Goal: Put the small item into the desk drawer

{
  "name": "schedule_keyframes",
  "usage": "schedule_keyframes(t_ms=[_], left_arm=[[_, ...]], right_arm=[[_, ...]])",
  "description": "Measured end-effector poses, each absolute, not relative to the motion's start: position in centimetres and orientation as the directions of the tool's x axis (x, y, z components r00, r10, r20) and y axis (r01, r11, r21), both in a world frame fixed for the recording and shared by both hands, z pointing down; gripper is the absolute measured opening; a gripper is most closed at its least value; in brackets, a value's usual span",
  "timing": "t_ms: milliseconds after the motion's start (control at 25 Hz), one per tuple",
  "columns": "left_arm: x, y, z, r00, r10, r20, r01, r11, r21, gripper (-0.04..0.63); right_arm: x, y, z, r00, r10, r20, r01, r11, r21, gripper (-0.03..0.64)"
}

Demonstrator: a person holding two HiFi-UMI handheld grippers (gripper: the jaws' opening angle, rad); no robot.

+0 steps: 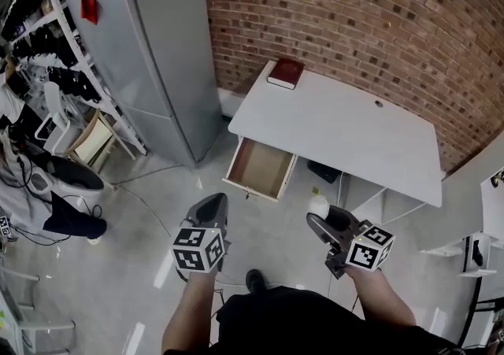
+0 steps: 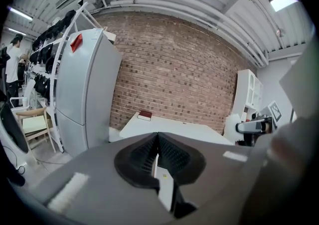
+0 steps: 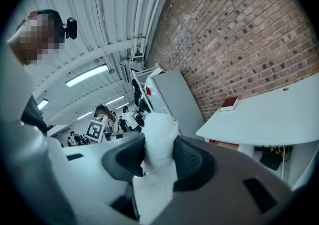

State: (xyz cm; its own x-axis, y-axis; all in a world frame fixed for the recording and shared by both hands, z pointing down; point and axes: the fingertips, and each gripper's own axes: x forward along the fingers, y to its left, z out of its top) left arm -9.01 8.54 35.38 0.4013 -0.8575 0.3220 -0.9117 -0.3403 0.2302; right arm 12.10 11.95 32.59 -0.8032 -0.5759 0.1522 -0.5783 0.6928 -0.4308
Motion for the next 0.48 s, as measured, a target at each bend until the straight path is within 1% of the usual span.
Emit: schedule_keyframes(t_ms=[320, 480], left_arm=[[-13.9, 6.4, 36.8, 0.372, -0.867, 0.332, -0.921, -0.298, 0.253, 0.012], [-14.8, 5.5, 37.1, 0.368, -0.861, 0.350, -0.924, -0.296, 0.243, 0.012]], right_arm=[[6.5, 8.7, 33.4, -0.828, -0.541, 0.149, -0.547, 0.719, -0.429, 0.163], [5.7, 7.9, 34.4, -0.834, -0.529, 0.157, -0.536, 0.710, -0.457, 0.163]])
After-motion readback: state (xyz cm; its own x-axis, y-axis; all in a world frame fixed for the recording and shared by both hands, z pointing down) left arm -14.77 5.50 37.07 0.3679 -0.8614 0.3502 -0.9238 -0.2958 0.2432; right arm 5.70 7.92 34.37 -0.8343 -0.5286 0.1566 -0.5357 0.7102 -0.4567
